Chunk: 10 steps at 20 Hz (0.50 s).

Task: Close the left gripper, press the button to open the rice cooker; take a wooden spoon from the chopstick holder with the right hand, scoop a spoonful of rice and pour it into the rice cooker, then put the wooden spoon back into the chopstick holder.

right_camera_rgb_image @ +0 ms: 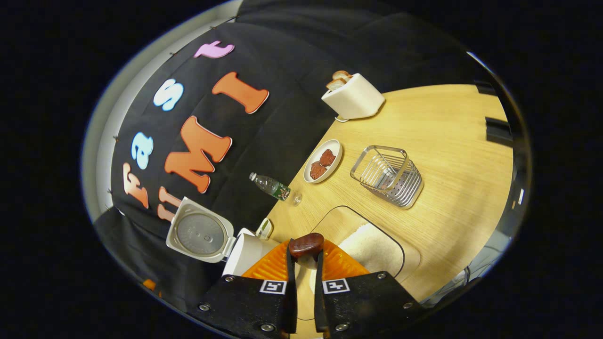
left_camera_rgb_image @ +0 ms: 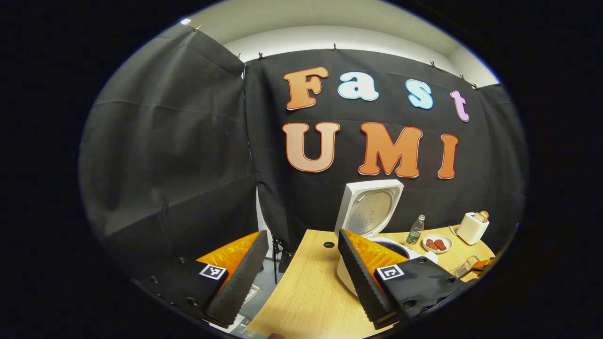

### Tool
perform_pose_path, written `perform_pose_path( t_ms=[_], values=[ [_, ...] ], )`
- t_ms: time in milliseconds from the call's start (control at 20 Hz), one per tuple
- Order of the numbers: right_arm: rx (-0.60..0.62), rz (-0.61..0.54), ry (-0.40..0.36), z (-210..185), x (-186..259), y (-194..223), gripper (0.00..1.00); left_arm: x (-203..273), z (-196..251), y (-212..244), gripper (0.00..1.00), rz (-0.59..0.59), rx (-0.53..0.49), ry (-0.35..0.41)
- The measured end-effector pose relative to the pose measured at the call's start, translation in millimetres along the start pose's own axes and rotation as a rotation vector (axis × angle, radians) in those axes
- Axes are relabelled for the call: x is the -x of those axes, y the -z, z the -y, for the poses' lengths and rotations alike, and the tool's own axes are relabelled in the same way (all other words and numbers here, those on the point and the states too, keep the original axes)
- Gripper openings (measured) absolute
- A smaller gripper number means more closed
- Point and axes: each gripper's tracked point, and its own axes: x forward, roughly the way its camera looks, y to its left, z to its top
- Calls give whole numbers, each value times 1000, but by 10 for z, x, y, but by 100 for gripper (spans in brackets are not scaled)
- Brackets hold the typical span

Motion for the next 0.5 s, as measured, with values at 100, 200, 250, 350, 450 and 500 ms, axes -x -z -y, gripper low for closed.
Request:
perform_pose_path(
  t_ms=[100, 200, 250, 350, 450, 500],
  values=[
    [-90, -2, -18, -2, 37, -21, 13, 28, -14, -21, 100, 5, 2, -4],
    [-155, -1, -33, 5, 73, -55, 13, 46, -34, -54, 100, 13, 5, -10],
    [-176, 2, -37, 4, 100, -74, 13, 50, -40, -66, 100, 16, 8, -12],
    [-197, 5, -40, -18, 137, -117, 13, 66, -51, -71, 100, 21, 14, -15],
    [-219, 4, -45, -45, 187, -162, 13, 82, -52, -92, 100, 26, 18, -17],
    [-238, 5, -47, -55, 217, -192, 13, 84, -63, -90, 99, 29, 19, -18]
  ],
)
